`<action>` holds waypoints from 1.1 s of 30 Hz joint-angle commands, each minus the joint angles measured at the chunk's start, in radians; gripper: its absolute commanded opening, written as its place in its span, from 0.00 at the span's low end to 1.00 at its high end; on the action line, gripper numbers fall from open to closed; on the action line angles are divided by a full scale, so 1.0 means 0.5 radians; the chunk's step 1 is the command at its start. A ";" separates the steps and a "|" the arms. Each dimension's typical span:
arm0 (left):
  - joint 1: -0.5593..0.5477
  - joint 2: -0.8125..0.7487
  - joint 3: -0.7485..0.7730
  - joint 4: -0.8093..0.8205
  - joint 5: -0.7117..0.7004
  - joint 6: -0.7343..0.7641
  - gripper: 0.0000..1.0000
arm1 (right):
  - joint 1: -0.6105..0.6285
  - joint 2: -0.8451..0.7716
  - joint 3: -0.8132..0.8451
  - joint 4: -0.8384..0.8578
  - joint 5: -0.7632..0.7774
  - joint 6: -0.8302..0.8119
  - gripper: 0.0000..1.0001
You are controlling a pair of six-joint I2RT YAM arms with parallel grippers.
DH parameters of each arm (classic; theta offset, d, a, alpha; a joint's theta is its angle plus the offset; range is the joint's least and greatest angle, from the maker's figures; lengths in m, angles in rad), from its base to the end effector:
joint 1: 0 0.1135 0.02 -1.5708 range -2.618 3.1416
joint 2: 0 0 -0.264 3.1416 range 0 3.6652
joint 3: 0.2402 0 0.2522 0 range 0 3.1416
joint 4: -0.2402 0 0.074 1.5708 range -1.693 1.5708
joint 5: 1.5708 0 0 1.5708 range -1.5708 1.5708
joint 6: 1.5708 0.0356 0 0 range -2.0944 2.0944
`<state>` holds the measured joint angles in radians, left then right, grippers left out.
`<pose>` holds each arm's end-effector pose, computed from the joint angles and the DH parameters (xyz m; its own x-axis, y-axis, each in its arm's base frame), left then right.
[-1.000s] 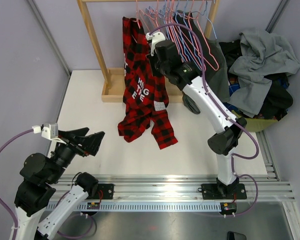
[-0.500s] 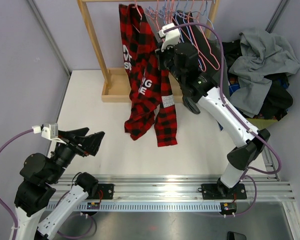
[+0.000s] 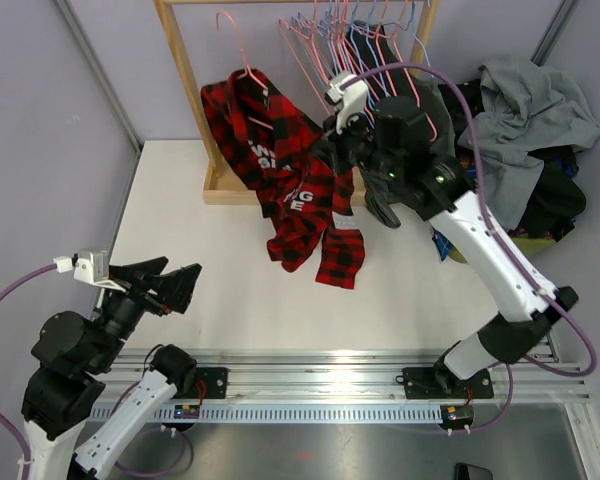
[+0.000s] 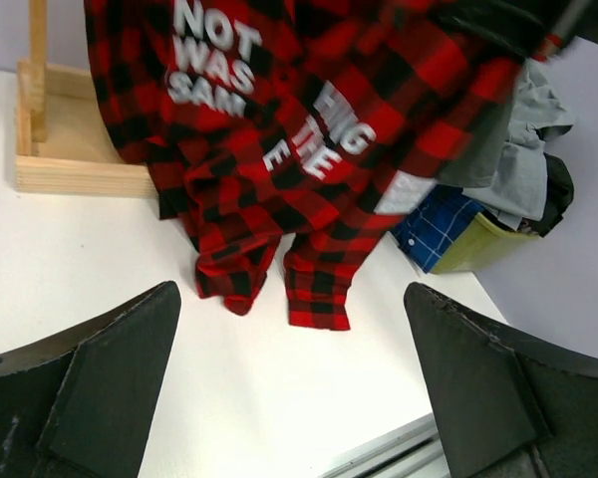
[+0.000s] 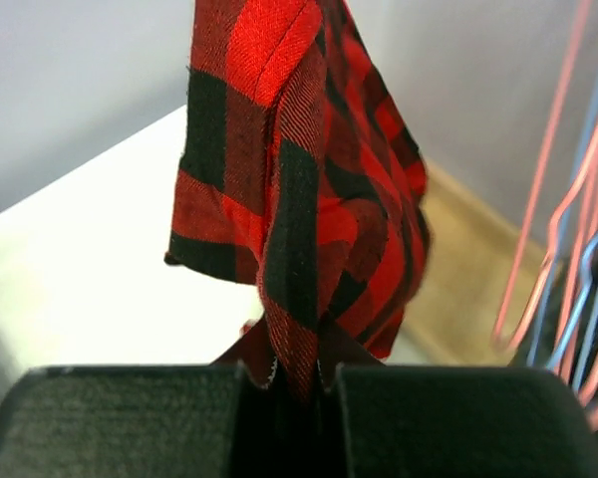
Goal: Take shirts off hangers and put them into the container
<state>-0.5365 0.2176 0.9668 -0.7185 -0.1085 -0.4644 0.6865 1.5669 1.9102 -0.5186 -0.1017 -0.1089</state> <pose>0.0106 -0.0018 0.3846 -0.1623 -0.4215 -0.8922 0.3830 0.8064 -0.4506 0.2585 0.2165 0.4974 -0.0572 -0.1866 -0.9808 -0.7183 0.6899 -0.0894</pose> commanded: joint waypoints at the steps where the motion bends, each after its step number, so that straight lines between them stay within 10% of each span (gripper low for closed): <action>1: -0.007 0.009 0.094 0.035 -0.099 0.140 0.99 | 0.008 -0.451 0.012 -0.431 -0.413 0.037 0.00; 8: -0.007 0.154 0.180 0.240 0.075 0.385 0.99 | 0.008 -0.704 -0.056 -1.070 -0.973 0.031 0.00; 19: -0.007 0.466 0.312 0.866 1.412 0.533 0.99 | 0.011 -0.922 -0.614 -0.951 -1.714 0.156 0.00; 33: -0.007 0.546 0.110 0.928 1.512 0.604 0.99 | 0.011 -0.916 -0.746 -0.810 -1.941 0.196 0.00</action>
<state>-0.5365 0.4690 1.0462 -0.3145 0.6144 -0.1738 0.6880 1.1294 1.5307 -1.0058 -0.9752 -0.0288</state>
